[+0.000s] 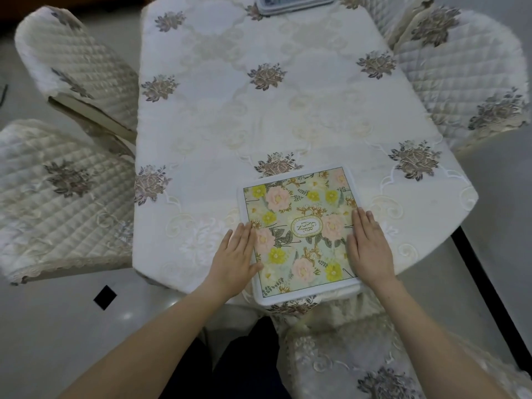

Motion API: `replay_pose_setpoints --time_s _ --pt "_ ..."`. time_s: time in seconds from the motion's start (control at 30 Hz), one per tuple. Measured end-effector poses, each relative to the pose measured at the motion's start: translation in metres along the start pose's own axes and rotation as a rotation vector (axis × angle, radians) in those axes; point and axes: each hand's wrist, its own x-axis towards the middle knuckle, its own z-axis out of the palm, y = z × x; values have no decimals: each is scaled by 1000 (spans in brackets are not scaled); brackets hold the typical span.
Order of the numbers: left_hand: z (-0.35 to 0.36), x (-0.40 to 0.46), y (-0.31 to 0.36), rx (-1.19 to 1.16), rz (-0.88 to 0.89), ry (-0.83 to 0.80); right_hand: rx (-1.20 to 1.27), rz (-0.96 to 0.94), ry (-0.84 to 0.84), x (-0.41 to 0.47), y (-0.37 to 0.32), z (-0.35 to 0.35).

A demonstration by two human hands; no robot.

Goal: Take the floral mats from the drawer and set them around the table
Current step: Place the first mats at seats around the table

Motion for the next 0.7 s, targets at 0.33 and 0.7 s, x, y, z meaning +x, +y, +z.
replay_pose_setpoints --time_s 0.33,0.7 --pt "0 2 -15 59 80 51 10 46 30 -11 -8 6" --pt "-14 38 4 -73 43 195 26 -6 57 32 -67 -1"
